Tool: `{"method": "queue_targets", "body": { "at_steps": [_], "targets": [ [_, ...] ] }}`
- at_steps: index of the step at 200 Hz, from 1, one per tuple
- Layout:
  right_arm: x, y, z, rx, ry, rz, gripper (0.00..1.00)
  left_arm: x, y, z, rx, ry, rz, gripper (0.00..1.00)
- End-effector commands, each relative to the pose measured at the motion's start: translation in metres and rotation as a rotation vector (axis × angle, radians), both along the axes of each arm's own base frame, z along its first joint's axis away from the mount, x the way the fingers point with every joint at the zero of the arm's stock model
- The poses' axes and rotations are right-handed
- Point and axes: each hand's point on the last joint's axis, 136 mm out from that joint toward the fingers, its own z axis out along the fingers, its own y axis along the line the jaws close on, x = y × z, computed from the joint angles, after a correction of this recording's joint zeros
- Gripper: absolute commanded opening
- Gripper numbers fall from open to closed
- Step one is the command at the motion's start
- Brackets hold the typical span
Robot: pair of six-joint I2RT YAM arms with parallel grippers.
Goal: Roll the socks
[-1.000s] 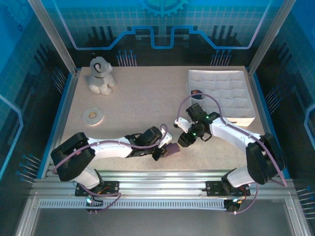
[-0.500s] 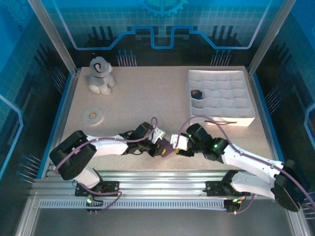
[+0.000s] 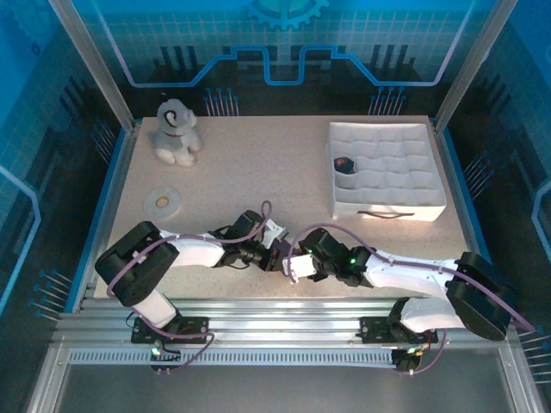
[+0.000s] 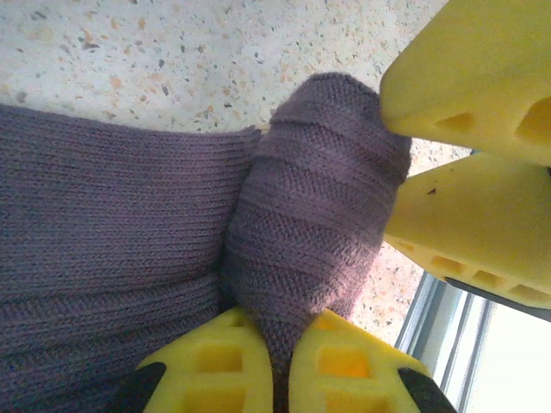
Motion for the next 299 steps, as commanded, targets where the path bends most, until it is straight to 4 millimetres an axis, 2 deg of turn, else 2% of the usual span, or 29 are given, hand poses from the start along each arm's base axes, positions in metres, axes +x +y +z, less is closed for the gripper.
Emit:
{"method": "queue_targets", "body": {
  "at_steps": [1, 63, 133, 163, 235, 248, 256, 264, 273, 281, 299],
  "targets": [
    [0.008, 0.006, 0.002, -0.028, -0.082, 0.051, 0.55, -0.037, 0.027, -0.044, 0.134, 0.201, 0.001, 0.00],
    [0.003, 0.009, -0.005, -0.061, -0.080, 0.097, 0.55, -0.034, 0.028, -0.044, 0.117, 0.235, 0.006, 0.00],
    [-0.011, -0.009, 0.003, -0.094, -0.085, 0.107, 0.57, -0.034, 0.030, -0.045, 0.104, 0.269, 0.015, 0.00],
    [-0.011, -0.008, -0.004, -0.117, -0.077, 0.118, 0.58, -0.034, 0.030, -0.045, 0.100, 0.274, 0.014, 0.00],
    [-0.004, 0.006, -0.031, -0.166, -0.050, 0.122, 0.58, -0.034, 0.029, -0.042, 0.083, 0.280, 0.011, 0.00],
    [-0.004, 0.008, -0.032, -0.169, -0.049, 0.120, 0.52, -0.033, 0.030, -0.042, 0.081, 0.277, 0.016, 0.00],
    [-0.004, 0.010, -0.031, -0.167, -0.047, 0.116, 0.44, -0.032, 0.030, -0.041, 0.081, 0.276, 0.020, 0.00],
    [-0.006, 0.011, -0.029, -0.162, -0.036, 0.112, 0.30, -0.031, 0.031, -0.040, 0.082, 0.269, 0.024, 0.00],
    [-0.008, 0.013, -0.028, -0.157, -0.028, 0.111, 0.11, -0.028, 0.031, -0.037, 0.082, 0.256, 0.027, 0.00],
    [-0.011, 0.012, -0.028, -0.156, -0.029, 0.108, 0.00, -0.026, 0.032, -0.036, 0.085, 0.245, 0.032, 0.00],
    [-0.016, 0.007, -0.033, -0.182, -0.019, 0.095, 0.00, -0.021, 0.032, -0.029, 0.083, 0.211, 0.045, 0.04]
  ]
}}
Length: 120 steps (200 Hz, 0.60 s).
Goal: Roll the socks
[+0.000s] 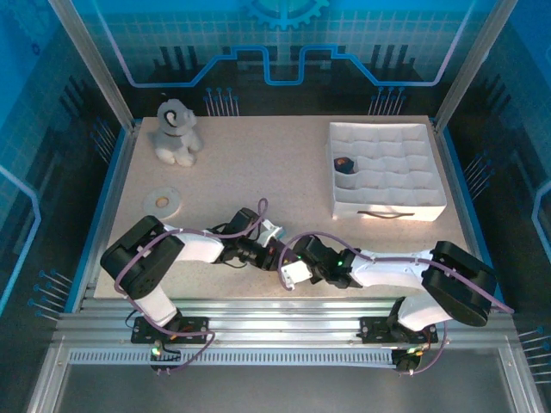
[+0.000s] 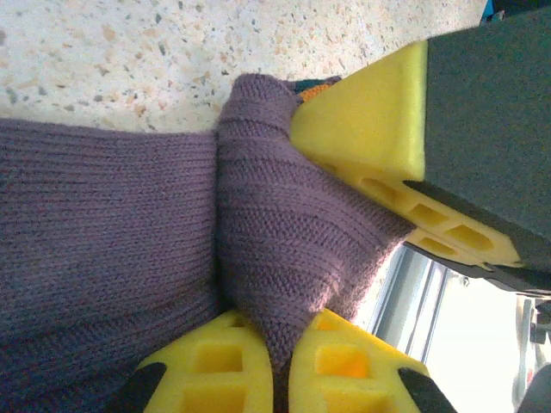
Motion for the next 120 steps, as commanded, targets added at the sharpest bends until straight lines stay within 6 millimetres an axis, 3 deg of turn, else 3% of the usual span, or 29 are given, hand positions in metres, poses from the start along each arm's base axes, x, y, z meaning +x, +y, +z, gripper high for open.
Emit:
{"method": "queue_targets", "body": {
  "at_steps": [1, 27, 61, 89, 120],
  "targets": [
    [-0.019, 0.003, -0.008, -0.016, 0.057, 0.019, 0.00, -0.017, 0.027, -0.027, 0.148, 0.089, 0.048, 0.05],
    [-0.023, -0.003, -0.013, -0.042, 0.082, -0.020, 0.00, -0.010, 0.029, -0.017, 0.154, 0.050, 0.068, 0.18],
    [-0.025, -0.008, -0.018, -0.060, 0.122, -0.069, 0.00, 0.002, 0.036, 0.003, 0.151, -0.010, 0.109, 0.27],
    [-0.027, -0.009, -0.024, -0.081, 0.162, -0.104, 0.00, 0.015, 0.051, 0.019, 0.148, -0.053, 0.184, 0.34],
    [-0.030, -0.006, -0.024, -0.069, 0.183, -0.099, 0.00, 0.028, 0.073, 0.021, 0.149, -0.032, 0.297, 0.37]
  ]
}}
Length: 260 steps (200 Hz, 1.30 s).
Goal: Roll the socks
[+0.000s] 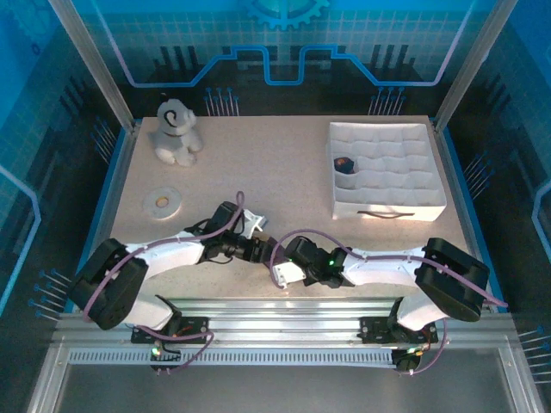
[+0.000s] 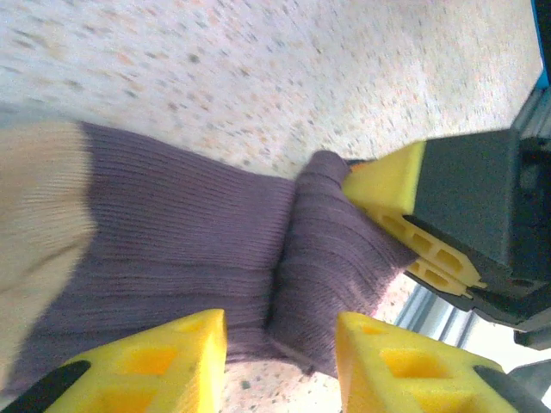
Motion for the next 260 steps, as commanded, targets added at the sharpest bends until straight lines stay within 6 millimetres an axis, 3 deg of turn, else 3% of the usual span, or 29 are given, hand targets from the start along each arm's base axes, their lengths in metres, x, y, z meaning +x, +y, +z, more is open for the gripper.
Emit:
{"method": "queue_targets", "body": {
  "at_steps": [1, 26, 69, 102, 123, 160, 210, 260],
  "targets": [
    [-0.023, -0.015, -0.022, -0.078, 0.114, 0.007, 0.00, 0.002, 0.023, -0.011, 0.043, 0.057, 0.100, 0.36],
    [-0.024, -0.016, -0.022, -0.084, 0.127, 0.002, 0.00, 0.013, 0.031, -0.020, 0.041, 0.116, 0.164, 0.31],
    [-0.027, -0.018, -0.024, -0.101, 0.156, -0.019, 0.00, 0.018, 0.020, -0.028, 0.021, 0.190, 0.142, 0.17],
    [-0.031, -0.015, -0.022, -0.094, 0.195, -0.026, 0.00, 0.013, 0.026, -0.043, 0.099, 0.204, 0.152, 0.17],
    [-0.045, -0.012, -0.020, -0.091, 0.279, -0.012, 0.00, 0.015, 0.030, -0.057, 0.153, 0.222, 0.154, 0.17],
    [-0.066, -0.012, -0.011, -0.105, 0.397, -0.003, 0.00, 0.033, 0.032, -0.071, 0.224, 0.241, 0.142, 0.18],
    [-0.074, -0.003, 0.001, -0.097, 0.415, 0.042, 0.00, 0.061, 0.011, -0.075, 0.184, 0.273, 0.074, 0.14],
    [-0.093, 0.021, 0.005, -0.088, 0.626, 0.058, 0.00, 0.063, 0.004, -0.086, 0.166, 0.309, 0.056, 0.12]
  ]
}}
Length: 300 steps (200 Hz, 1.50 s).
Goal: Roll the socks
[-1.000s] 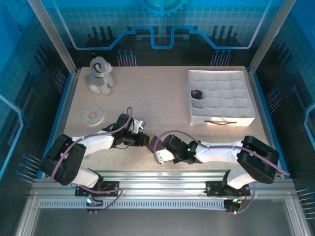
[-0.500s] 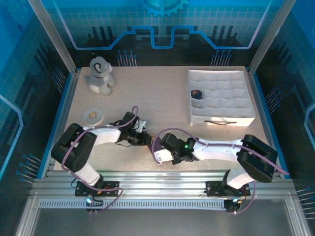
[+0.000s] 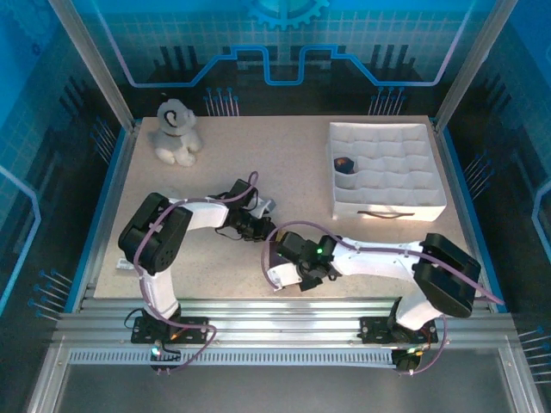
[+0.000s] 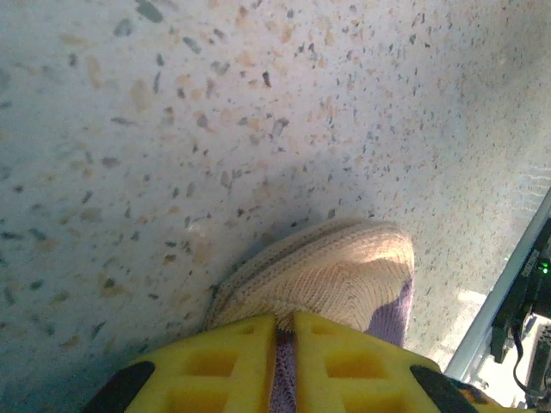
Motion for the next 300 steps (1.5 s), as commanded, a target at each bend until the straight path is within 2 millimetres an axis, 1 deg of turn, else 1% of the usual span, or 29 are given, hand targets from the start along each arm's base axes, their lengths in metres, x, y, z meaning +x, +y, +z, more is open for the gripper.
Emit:
{"method": "queue_targets", "body": {
  "at_steps": [1, 28, 53, 79, 103, 135, 162, 192, 230, 253, 266, 283, 300],
  "targets": [
    [-0.044, 0.005, -0.001, -0.020, 0.256, 0.050, 0.00, -0.003, 0.022, -0.039, 0.124, 0.053, 0.030, 0.12],
    [-0.055, 0.012, -0.001, -0.027, 0.407, 0.022, 0.00, -0.004, 0.020, -0.041, 0.109, 0.061, 0.029, 0.12],
    [-0.056, 0.014, -0.002, -0.046, 0.560, -0.061, 0.00, -0.004, 0.019, -0.041, 0.106, 0.062, 0.024, 0.12],
    [-0.046, 0.016, -0.011, -0.097, 0.641, -0.173, 0.00, -0.006, 0.019, -0.042, 0.103, 0.070, 0.018, 0.12],
    [-0.029, 0.016, -0.024, -0.161, 0.656, -0.296, 0.00, -0.005, 0.018, -0.040, 0.101, 0.066, 0.014, 0.13],
    [-0.008, 0.004, -0.044, -0.258, 0.625, -0.421, 0.00, 0.000, 0.019, -0.029, 0.103, 0.051, 0.000, 0.18],
    [0.007, -0.002, -0.049, -0.252, 0.578, -0.471, 0.00, 0.010, 0.023, -0.013, 0.082, 0.028, 0.010, 0.20],
    [0.022, -0.010, -0.054, -0.258, 0.521, -0.509, 0.00, 0.026, 0.034, 0.007, 0.056, -0.005, 0.044, 0.25],
    [0.031, -0.014, -0.062, -0.270, 0.502, -0.527, 0.00, 0.049, 0.060, 0.031, 0.011, -0.042, 0.113, 0.28],
    [0.033, -0.013, -0.065, -0.267, 0.502, -0.528, 0.00, 0.069, 0.077, 0.055, -0.013, -0.086, 0.148, 0.29],
    [0.034, -0.012, -0.066, -0.266, 0.498, -0.528, 0.00, 0.077, 0.088, 0.070, -0.007, -0.120, 0.160, 0.29],
    [0.036, -0.011, -0.066, -0.259, 0.499, -0.531, 0.00, 0.078, 0.099, 0.091, 0.010, -0.203, 0.142, 0.28],
    [0.038, -0.009, -0.065, -0.245, 0.512, -0.532, 0.00, 0.067, 0.105, 0.109, 0.037, -0.337, 0.089, 0.28]
  ]
}}
